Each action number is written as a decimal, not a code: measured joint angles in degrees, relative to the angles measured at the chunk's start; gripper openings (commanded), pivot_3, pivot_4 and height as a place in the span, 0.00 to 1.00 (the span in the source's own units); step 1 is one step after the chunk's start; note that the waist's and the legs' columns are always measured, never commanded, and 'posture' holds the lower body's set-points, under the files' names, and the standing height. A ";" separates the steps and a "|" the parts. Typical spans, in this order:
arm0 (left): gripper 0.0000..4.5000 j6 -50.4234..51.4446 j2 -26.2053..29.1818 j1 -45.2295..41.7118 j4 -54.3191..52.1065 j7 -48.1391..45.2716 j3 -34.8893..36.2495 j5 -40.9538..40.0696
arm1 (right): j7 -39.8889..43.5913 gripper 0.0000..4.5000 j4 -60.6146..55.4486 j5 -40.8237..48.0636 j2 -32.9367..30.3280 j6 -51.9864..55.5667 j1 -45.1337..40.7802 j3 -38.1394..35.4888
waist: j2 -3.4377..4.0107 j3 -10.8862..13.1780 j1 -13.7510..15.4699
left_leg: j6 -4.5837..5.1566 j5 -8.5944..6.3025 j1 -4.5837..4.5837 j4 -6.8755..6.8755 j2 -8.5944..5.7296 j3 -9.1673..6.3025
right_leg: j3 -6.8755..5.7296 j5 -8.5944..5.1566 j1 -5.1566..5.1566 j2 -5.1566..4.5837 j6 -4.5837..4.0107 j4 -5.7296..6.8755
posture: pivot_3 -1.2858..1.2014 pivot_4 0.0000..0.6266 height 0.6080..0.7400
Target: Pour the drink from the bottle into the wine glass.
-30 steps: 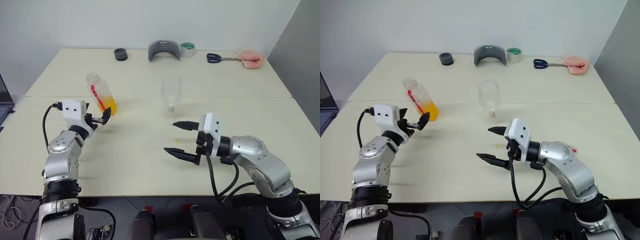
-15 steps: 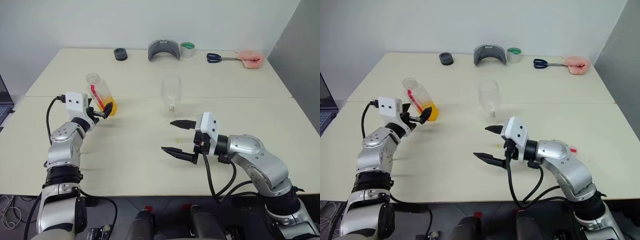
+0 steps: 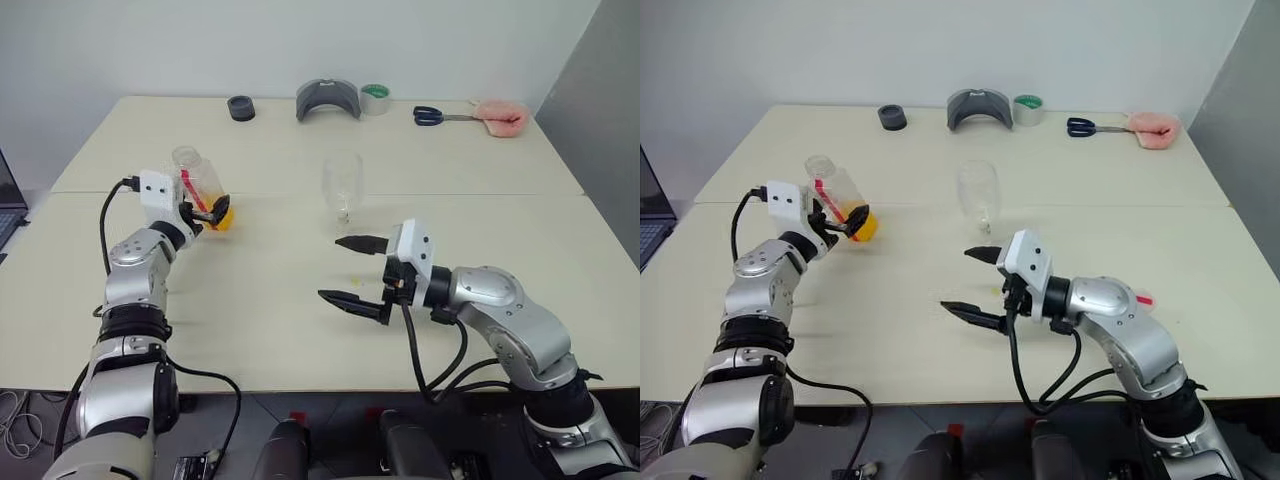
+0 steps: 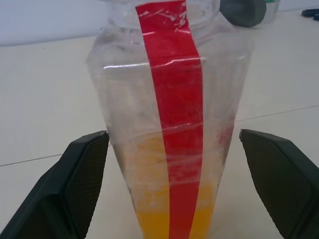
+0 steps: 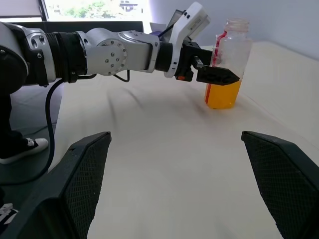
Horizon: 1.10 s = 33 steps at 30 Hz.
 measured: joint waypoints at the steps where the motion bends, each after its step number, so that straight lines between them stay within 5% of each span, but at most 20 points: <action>1: 1.00 -0.55 0.00 -0.48 0.98 -0.07 -0.06 0.13 | -0.37 0.99 0.00 0.27 0.50 0.32 -0.20 -0.22 | 0.00 0.00 -0.01 | 0.00 0.00 0.00 0.00 0.00 0.00 | 0.00 0.00 0.00 0.00 0.00 0.00 | 0.52 0.24 1.00; 6: 1.00 -2.50 0.00 -2.03 4.96 -0.43 -0.24 0.70 | -1.56 0.99 0.00 1.57 1.69 1.30 -1.17 -0.73 | 0.00 0.00 -0.03 | 0.00 0.00 -0.02 0.02 -0.01 -0.02 | -0.01 0.00 -0.01 0.00 0.00 0.01 | 0.52 0.24 1.00; 14: 0.45 -4.55 0.00 -4.25 8.39 -1.16 -0.29 0.86 | -1.94 1.00 0.00 1.99 1.80 1.92 -1.20 -0.72 | 0.00 0.00 -0.12 | 0.00 0.00 -0.04 0.02 -0.01 -0.02 | -0.02 0.00 -0.02 0.00 0.00 0.02 | 0.52 0.24 1.00; 16: 0.38 -5.18 0.00 -4.40 9.06 -1.25 -0.27 0.84 | -2.02 1.00 0.00 1.99 1.80 1.92 -1.23 -0.72 | 0.00 0.00 -0.13 | 0.00 0.00 -0.04 0.03 -0.01 -0.03 | -0.03 0.00 -0.02 0.00 0.00 0.03 | 0.52 0.24 1.00; 23: 0.38 -4.72 -0.45 -3.42 6.05 -1.65 -1.23 1.00 | -3.22 1.00 -0.14 1.97 1.55 1.92 -1.28 -1.04 | 0.00 0.00 -0.15 | 0.00 0.00 -0.08 0.04 -0.02 -0.05 | -0.03 0.00 -0.04 -0.01 0.00 0.03 | 0.52 0.24 1.00; 28: 0.38 -3.80 -2.97 -1.72 -8.72 -3.87 -8.98 4.62 | -6.72 1.00 -1.59 1.95 0.67 1.93 -1.12 -5.26 | -0.02 0.00 0.74 | -0.02 0.01 -0.16 0.08 -0.05 -0.04 | 0.00 0.01 -0.05 -0.09 0.00 -0.01 | 0.52 0.24 1.00; 33: 0.38 -5.80 -3.28 -4.96 -12.13 -3.74 -14.25 9.74 | -9.74 1.00 -1.83 0.96 0.17 1.78 -0.84 -7.53 | -0.01 0.00 0.56 | 0.00 0.00 -0.11 0.05 -0.03 -0.02 | 0.00 0.01 -0.06 0.01 0.00 0.03 | 0.52 0.24 1.00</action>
